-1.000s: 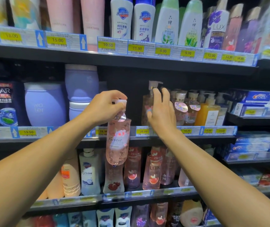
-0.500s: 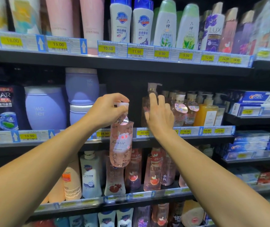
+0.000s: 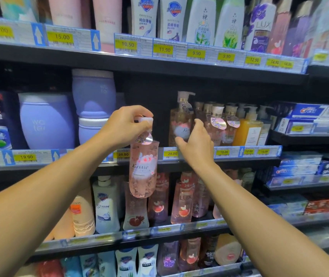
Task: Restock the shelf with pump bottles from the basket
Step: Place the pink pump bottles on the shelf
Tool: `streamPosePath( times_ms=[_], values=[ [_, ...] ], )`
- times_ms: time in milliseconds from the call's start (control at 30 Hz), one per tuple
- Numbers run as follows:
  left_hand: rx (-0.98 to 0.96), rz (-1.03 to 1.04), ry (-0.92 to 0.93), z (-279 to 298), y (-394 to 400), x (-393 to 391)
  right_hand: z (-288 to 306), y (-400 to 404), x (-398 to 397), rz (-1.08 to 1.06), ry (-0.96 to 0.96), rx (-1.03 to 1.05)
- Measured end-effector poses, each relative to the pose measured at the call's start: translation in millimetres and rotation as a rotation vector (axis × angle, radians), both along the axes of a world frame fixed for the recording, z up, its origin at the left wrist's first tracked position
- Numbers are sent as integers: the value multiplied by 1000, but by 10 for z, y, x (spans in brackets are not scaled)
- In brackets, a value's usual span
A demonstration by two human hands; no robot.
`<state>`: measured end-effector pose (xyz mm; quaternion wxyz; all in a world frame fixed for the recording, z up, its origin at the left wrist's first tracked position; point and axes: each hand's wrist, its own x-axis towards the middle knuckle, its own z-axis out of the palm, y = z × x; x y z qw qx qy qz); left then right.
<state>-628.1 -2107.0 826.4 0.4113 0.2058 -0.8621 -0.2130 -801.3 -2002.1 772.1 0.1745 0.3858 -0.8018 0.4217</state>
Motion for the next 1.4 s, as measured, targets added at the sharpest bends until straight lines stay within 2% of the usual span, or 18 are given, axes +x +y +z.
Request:
streamPosePath(
  times_ms=[233, 433, 633, 933, 1000, 1133, 1300, 1400],
  values=[
    [-6, -12, 8, -7, 14, -30, 94, -173, 32, -142, -61, 120],
    [-11, -21, 12, -8, -2, -15, 102, -180, 64, -196, -33, 94],
    [-1, -37, 6, -19, -21, -13, 102, -232, -6, -101, -86, 133],
    [9, -48, -4, -29, -29, -26, 80, -196, 17, -130, -50, 54],
    [11, -52, -1, -27, -30, -23, 64, -173, 49, -125, 22, 16],
    [10, -50, 1, -25, -36, -13, 55, -140, 104, -94, 306, -69],
    [6, -54, -3, -19, -31, -2, 115, -200, 24, -121, 460, 120],
    [20, -57, -3, -23, -35, 9, 94, -244, -50, -157, 504, 163]
  ],
)
